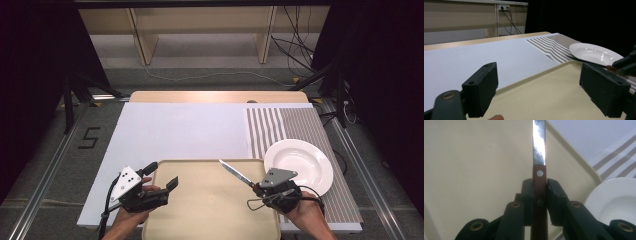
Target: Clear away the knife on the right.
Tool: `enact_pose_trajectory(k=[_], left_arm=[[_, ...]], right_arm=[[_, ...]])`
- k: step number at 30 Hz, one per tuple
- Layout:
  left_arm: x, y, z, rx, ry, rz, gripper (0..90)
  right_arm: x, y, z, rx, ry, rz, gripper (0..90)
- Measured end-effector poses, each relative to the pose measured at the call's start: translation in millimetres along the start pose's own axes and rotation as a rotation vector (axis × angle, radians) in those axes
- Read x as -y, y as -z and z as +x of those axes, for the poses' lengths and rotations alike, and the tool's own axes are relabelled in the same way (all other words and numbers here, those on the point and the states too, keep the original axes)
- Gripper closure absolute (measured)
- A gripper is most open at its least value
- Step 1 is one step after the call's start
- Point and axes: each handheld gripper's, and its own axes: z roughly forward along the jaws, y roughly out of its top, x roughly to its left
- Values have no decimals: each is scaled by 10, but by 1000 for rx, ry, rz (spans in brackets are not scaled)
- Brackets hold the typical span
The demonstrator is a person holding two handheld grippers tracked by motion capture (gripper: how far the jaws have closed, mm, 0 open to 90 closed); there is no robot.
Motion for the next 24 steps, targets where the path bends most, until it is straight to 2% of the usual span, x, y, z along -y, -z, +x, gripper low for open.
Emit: enact_pose_trajectory(k=[3, 8, 15, 24], left_arm=[[1, 0, -2, 0, -3, 2, 150], [2, 0, 0, -2, -2, 3, 150], [4, -3, -3, -1, -3, 4, 150], [6, -3, 0, -3, -2, 6, 150]], right_arm=[[8, -45, 78, -17, 19, 13, 773], [9, -89, 153, -29, 13, 24, 773], [31, -139, 172, -43, -20, 49, 772], [33, -205, 219, -62, -19, 82, 772]])
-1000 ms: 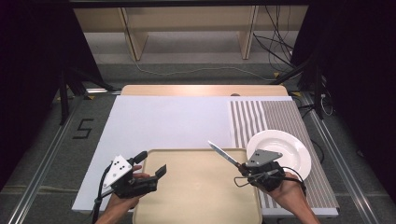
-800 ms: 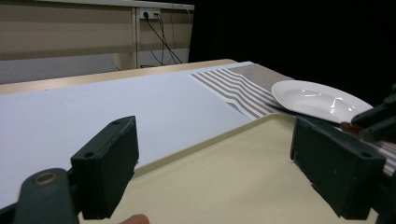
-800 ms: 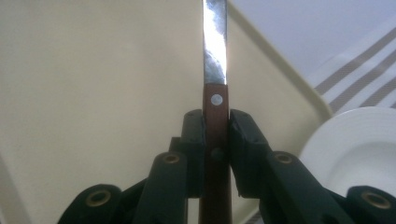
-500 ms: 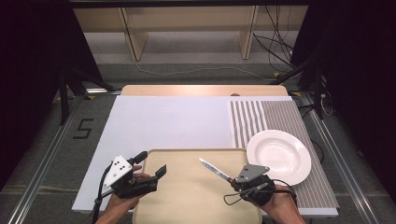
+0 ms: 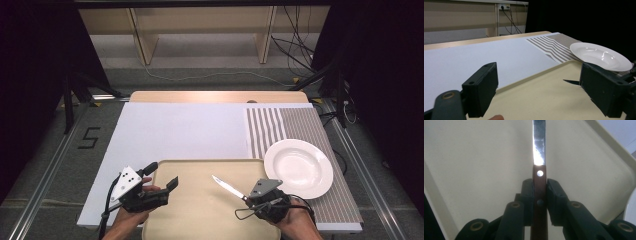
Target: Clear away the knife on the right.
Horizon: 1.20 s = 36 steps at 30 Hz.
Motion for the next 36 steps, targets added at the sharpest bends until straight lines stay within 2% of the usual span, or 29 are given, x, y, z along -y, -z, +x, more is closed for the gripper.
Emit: enact_pose_trajectory(k=[8, 25, 28, 36], left_arm=[[-1, 4, 2, -2, 0, -3, 150], [0, 4, 5, -4, 2, -1, 150], [-1, 3, 3, -3, 2, -3, 150], [-1, 4, 5, -2, 3, -5, 150]], right_arm=[[9, -86, 42, -27, 2, 60, 772], [58, -172, 107, -70, -25, 168, 771], [72, -194, 96, -77, -15, 192, 770], [72, -205, 101, -92, -24, 206, 767]])
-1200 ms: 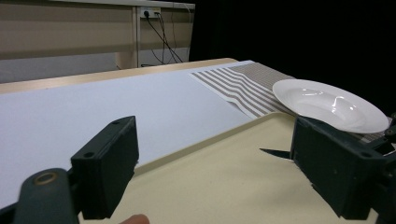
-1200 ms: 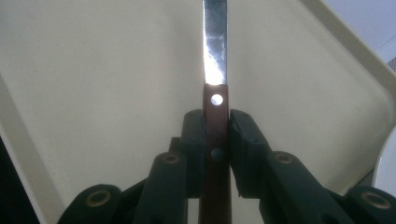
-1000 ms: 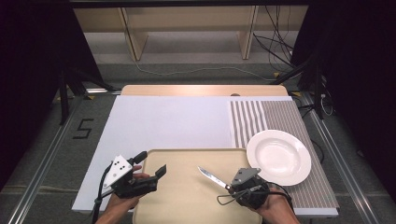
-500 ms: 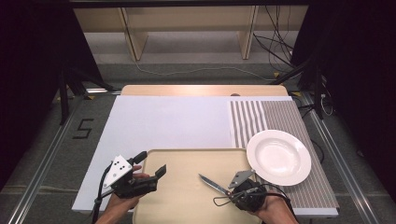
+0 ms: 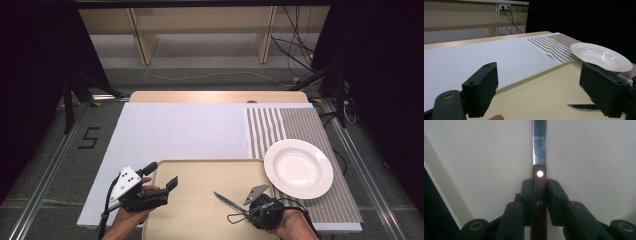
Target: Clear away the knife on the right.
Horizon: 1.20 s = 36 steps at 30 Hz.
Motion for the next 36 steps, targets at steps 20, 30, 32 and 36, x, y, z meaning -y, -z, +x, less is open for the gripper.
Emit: enact_pose_trajectory(k=[20, 30, 32, 36], left_arm=[[9, -7, 0, -1, -8, 6, 150], [11, -7, 3, -1, -9, 7, 150], [14, -11, 6, -3, -6, 6, 150], [11, -7, 4, -3, -10, 7, 151]], right_arm=[[-89, 121, 23, -50, 110, -247, 745], [-151, -90, 134, -34, 221, -167, 900], [-154, -115, 138, -28, 223, -154, 900], [-162, -154, 144, -27, 226, -141, 900]])
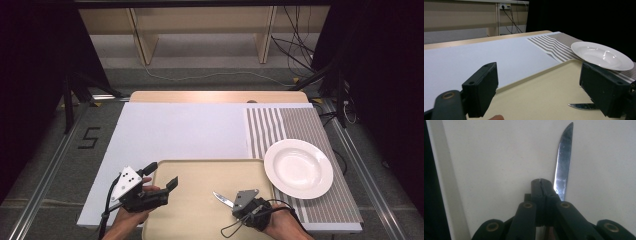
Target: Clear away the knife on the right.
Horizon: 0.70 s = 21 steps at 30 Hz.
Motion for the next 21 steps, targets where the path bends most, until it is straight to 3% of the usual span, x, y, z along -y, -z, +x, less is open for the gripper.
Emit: enact_pose_trajectory(k=[15, 21], left_arm=[[-3, 4, 1, 1, 0, 0, 151], [-5, 7, 4, 0, 1, 1, 151]], right_arm=[[30, 20, -49, 15, -24, 20, 900], [48, 54, -59, 23, -30, 52, 900]])
